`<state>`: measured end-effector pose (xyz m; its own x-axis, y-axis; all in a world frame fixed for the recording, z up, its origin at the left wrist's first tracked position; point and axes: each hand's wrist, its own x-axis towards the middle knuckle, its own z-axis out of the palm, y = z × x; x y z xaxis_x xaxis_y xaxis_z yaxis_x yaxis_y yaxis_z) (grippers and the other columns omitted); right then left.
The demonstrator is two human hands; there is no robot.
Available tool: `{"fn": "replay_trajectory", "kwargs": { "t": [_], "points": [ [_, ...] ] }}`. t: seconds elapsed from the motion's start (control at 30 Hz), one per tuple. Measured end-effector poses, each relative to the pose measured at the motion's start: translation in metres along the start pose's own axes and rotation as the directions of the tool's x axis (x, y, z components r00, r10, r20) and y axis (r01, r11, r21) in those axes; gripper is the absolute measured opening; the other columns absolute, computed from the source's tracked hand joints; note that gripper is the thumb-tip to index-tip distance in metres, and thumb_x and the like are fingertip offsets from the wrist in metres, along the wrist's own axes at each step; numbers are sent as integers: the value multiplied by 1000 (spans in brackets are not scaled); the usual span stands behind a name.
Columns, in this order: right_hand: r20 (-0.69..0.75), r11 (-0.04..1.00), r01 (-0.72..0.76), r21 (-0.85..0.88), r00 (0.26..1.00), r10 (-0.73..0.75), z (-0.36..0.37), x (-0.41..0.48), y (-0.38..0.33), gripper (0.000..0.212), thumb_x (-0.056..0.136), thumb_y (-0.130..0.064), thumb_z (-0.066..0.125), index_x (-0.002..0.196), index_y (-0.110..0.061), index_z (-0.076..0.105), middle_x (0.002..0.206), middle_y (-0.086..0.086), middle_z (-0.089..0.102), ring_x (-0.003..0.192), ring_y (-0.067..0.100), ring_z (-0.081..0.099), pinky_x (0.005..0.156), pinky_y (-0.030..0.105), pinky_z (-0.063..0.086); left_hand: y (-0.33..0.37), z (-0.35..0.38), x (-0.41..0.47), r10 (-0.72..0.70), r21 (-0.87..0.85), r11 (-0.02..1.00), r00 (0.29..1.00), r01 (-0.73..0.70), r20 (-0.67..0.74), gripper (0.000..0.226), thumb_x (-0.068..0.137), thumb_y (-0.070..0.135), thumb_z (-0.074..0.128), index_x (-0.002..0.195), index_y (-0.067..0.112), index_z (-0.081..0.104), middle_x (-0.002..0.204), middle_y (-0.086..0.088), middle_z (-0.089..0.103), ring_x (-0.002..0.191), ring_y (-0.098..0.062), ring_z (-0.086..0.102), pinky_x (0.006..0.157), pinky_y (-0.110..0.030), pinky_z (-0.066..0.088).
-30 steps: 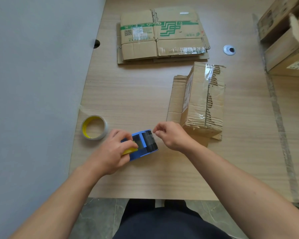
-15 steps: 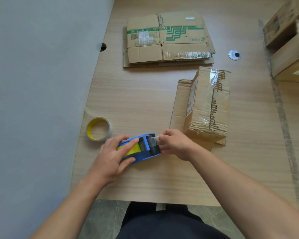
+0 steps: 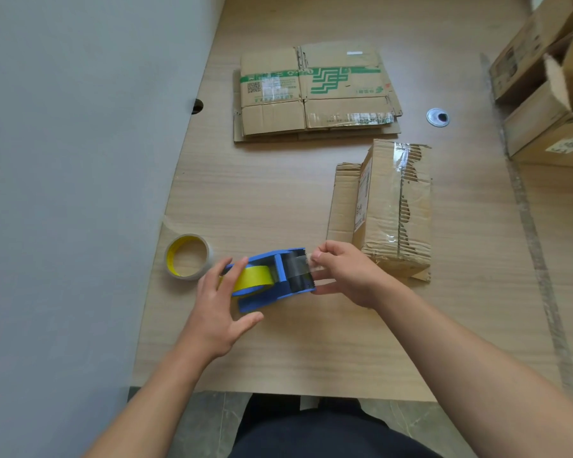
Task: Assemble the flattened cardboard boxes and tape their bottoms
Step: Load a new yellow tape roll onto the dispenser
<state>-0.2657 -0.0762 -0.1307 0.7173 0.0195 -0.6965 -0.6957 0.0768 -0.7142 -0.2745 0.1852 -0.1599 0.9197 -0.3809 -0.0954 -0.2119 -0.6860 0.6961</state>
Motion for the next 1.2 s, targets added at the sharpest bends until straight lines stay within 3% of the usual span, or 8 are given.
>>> {"fn": "replay_trajectory", "kwargs": {
  "t": [0.2,0.37,0.53,0.67,0.77,0.93,1.07,1.2],
  "points": [
    [-98,998,-33,45,995,37,3,4,-3,18,104,-17,46,89,-13,55,87,7,61,72,21,68,57,31,55,-2,1,0,68,-34,997,997,-69,-43,104,64,22,93,144,40,29,159,-2,19,146,-11,22,116,-28,23],
    [-143,991,-126,53,981,133,4,5,3,18,103,-12,44,87,-11,52,78,8,59,59,19,67,53,28,55,2,3,3,10,46,999,999,-12,52,110,67,38,90,150,47,19,162,2,11,146,-18,18,115,-30,20],
    [-189,981,-167,97,965,183,5,5,10,14,103,-11,45,93,-9,54,76,6,56,53,16,65,51,27,53,0,-1,9,-21,213,977,990,-10,143,112,71,60,79,153,47,4,165,7,-8,149,-11,-7,117,-32,10],
    [-201,976,-194,104,957,211,6,5,12,11,103,-10,44,99,-6,54,88,16,61,63,21,67,50,28,54,8,-3,5,166,377,909,984,-180,68,78,75,57,75,139,17,53,153,-8,37,140,-30,31,113,-43,32],
    [-197,972,-220,77,953,231,9,5,14,13,103,-11,44,97,-7,54,90,19,64,64,23,67,50,29,55,17,8,3,241,476,842,967,-253,86,63,76,51,78,120,8,66,122,-7,63,111,-32,60,93,-44,50],
    [-239,972,-231,-36,947,216,9,5,21,16,103,-16,42,108,-8,55,91,15,68,61,19,66,47,26,52,30,13,18,51,506,853,985,-131,168,70,89,55,60,147,21,39,121,3,59,111,-25,53,95,-35,38],
    [-266,967,-251,-33,935,234,6,8,24,19,104,-21,47,114,-7,55,92,14,67,70,21,66,46,25,51,32,15,24,205,540,792,957,-285,204,81,76,36,78,148,20,45,98,-2,66,86,-27,64,84,-38,50],
    [-259,967,-220,127,934,247,6,12,26,19,103,-22,51,115,-7,54,95,12,66,79,20,68,55,29,55,31,21,25,198,550,782,953,-294,227,84,82,29,63,156,28,23,97,-3,61,84,-29,60,84,-40,48]
  ]
}}
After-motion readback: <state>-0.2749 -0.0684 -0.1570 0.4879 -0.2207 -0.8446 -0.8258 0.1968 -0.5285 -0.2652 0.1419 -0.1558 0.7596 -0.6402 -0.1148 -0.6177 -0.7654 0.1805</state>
